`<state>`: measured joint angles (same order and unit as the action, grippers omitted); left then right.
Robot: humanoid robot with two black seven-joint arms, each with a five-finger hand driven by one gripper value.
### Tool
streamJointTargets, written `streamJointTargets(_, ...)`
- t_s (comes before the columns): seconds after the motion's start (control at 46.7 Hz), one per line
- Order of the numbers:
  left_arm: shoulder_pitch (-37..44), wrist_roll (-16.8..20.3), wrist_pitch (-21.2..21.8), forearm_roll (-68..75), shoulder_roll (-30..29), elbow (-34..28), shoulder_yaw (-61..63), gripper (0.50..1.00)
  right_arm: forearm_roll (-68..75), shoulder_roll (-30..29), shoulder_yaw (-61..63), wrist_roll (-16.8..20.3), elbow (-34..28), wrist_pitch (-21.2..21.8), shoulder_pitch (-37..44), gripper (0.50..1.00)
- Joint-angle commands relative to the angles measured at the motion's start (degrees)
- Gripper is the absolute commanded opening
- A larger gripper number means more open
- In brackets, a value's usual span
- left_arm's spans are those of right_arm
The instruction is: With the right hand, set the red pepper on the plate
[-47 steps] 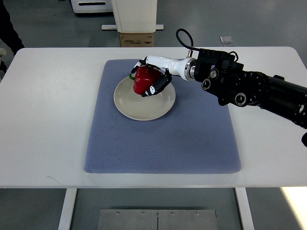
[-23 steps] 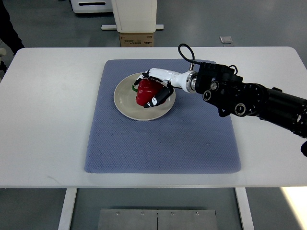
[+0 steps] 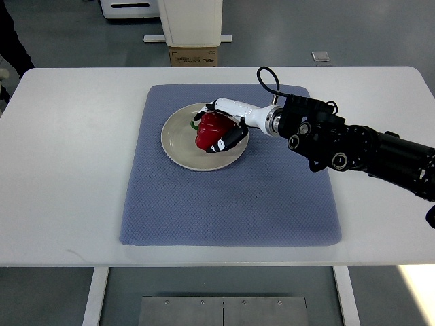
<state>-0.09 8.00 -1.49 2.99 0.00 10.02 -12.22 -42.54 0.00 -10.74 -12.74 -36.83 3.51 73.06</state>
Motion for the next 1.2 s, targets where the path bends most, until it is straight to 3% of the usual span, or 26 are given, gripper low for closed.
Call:
streamJointTargets(0.0, 0.0, 0.0, 0.0, 0.0, 0.0, 0.0, 0.0, 1.0, 0.0, 0.0, 0.0, 0.0, 0.0, 0.0, 0.0, 0.874)
streamJointTargets(0.257, 0.0, 0.0, 0.0, 0.0, 0.0, 0.0, 0.0, 1.0, 0.0, 0.0, -0.1, 0.0, 0.0, 0.0, 0.1, 0.985)
streamJointTargets(0.556, 0.0, 0.0, 0.0, 0.0, 0.0, 0.0, 0.0, 1.0, 0.4, 0.0, 0.4, 0.3, 0.1, 0.0, 1.6, 0.998)
streamJointTargets(0.942, 0.0, 0.0, 0.0, 0.0, 0.0, 0.0, 0.0, 1.0, 5.1, 0.0, 9.2, 0.5, -0.1, 0.4, 2.6, 0.995)
streamJointTargets(1.177, 0.0, 0.0, 0.0, 0.0, 0.0, 0.0, 0.0, 1.0, 11.2, 2.2, 19.2, 0.7, 0.0, 0.2, -0.7, 0.995)
